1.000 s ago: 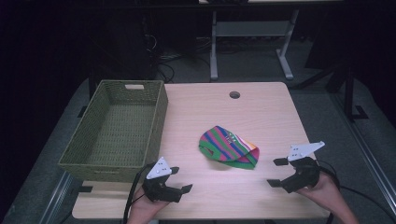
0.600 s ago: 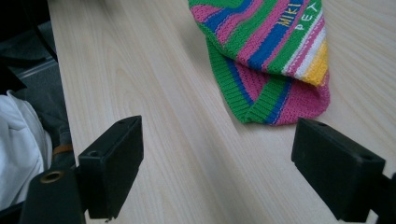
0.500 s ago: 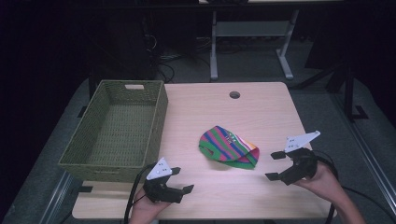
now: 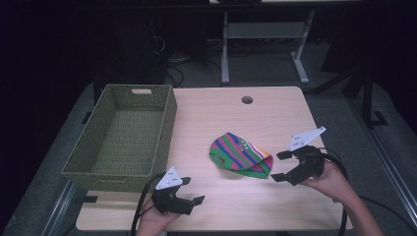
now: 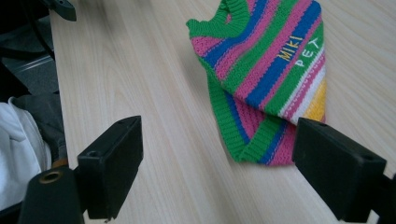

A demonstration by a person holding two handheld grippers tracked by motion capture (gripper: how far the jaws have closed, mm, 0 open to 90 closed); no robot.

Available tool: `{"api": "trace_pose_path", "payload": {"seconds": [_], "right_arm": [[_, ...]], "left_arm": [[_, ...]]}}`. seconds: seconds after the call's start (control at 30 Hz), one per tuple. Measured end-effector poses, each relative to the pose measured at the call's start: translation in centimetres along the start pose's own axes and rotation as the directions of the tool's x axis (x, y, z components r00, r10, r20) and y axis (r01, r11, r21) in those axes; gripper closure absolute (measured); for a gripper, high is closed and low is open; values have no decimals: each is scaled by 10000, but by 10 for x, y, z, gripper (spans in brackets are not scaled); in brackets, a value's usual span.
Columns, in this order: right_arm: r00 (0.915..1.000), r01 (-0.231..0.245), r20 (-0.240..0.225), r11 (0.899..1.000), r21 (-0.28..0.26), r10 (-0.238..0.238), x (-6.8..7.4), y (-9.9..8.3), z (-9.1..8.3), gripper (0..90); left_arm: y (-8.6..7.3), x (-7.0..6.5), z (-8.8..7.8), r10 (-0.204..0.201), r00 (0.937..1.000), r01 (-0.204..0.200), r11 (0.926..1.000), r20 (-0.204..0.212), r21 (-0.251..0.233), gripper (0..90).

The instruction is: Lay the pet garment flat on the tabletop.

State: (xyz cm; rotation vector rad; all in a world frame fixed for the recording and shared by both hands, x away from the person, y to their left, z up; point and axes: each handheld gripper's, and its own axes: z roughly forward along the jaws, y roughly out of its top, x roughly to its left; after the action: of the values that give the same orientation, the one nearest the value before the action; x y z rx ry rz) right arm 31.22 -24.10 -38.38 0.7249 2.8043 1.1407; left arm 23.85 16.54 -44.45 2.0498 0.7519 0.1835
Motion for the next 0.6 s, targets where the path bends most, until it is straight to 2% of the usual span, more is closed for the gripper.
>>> {"api": "trace_pose_path", "payload": {"seconds": [0.1,0.17,0.37,0.4,0.5,0.6], "right_arm": [[9998,207,20,9995,233,-208,-1,13,5,160],[9996,274,-13,9995,183,-273,-3,18,7,160],[9997,108,-237,9998,176,-104,-14,31,12,160],[9997,213,-162,9994,255,-209,-18,35,16,160],[9995,294,-119,9985,455,-289,-19,40,21,160],[9994,280,-229,9973,680,-265,-27,49,32,160]], "left_arm": [[1,-1,-1,93,10000,-93,9999,-27,39,193],[0,0,-1,58,10000,-58,10000,-36,6,193],[0,-1,-2,29,10000,-29,10000,-49,-24,193],[1,-1,-2,156,9998,-156,9999,-79,4,193],[1,-1,-1,95,9999,-96,10000,-67,-18,193],[1,-1,0,138,9999,-138,9999,-52,45,193]]}}
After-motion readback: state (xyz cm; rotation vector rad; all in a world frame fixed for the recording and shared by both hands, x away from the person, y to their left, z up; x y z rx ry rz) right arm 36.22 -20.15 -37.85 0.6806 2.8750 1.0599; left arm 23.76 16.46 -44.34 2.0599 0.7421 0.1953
